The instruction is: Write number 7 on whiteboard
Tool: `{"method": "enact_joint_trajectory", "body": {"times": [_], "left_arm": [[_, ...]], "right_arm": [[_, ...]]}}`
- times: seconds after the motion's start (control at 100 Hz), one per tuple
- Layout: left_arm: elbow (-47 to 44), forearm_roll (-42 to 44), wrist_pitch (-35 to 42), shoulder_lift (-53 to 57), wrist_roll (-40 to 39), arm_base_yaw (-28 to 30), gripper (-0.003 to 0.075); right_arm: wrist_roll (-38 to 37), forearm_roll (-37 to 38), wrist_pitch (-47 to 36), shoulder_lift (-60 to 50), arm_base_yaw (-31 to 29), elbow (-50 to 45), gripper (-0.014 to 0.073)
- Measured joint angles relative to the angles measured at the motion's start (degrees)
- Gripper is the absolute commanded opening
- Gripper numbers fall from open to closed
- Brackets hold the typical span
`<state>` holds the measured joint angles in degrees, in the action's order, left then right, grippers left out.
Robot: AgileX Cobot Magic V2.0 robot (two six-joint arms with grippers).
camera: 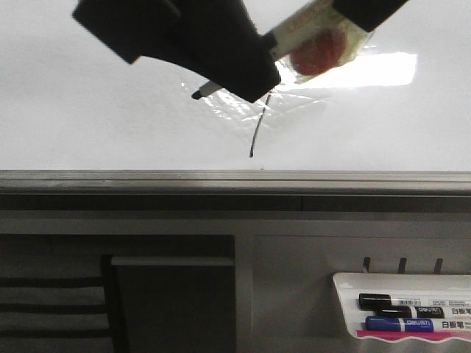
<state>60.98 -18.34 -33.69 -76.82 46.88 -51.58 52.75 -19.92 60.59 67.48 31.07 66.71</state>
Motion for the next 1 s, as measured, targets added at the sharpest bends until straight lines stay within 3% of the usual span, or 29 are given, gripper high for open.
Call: {"method": "enact_joint_trajectory", "body": {"times": [0.06, 0.39, 0.44, 0.61, 0.72, 0.86, 1.0], "left_arm": [[0.0, 0.31, -0.13, 0.0, 0.41, 0.0, -0.002], [0.0, 0.72, -0.56, 0.0, 1.34, -0.35, -0.002], [0.0, 0.72, -0.56, 0.0, 1.34, -0.35, -0.002], [0.0, 0.36, -0.56, 0.0, 0.83, -0.35, -0.002], [0.0, 2.19, -0.32, 0.0, -0.82, -0.35, -0.002], [0.0, 11.91, -3.27, 2.11, -11.38, 1.17, -0.002], [0.05, 23.87, -7.77, 5.75, -29.1, 6.29, -0.002]], "right_arm": [[0.09, -0.09, 0.22, 0.0, 0.0, 0.0, -0.0043], [0.26, -0.09, 0.8, 0.0, 0.0, 0.0, -0.0027], [0.26, -0.09, 0.8, 0.0, 0.0, 0.0, 0.0022], [0.26, -0.09, 0.45, 0.0, 0.0, 0.0, 0.0311], [-1.08, 0.9, 1.04, -0.09, 0.03, 0.62, 0.0354], [-8.84, 5.82, 2.87, -2.39, -1.43, 1.97, 0.0353], [-17.87, 11.34, 3.77, -7.53, -3.88, 2.0, 0.0353]]}}
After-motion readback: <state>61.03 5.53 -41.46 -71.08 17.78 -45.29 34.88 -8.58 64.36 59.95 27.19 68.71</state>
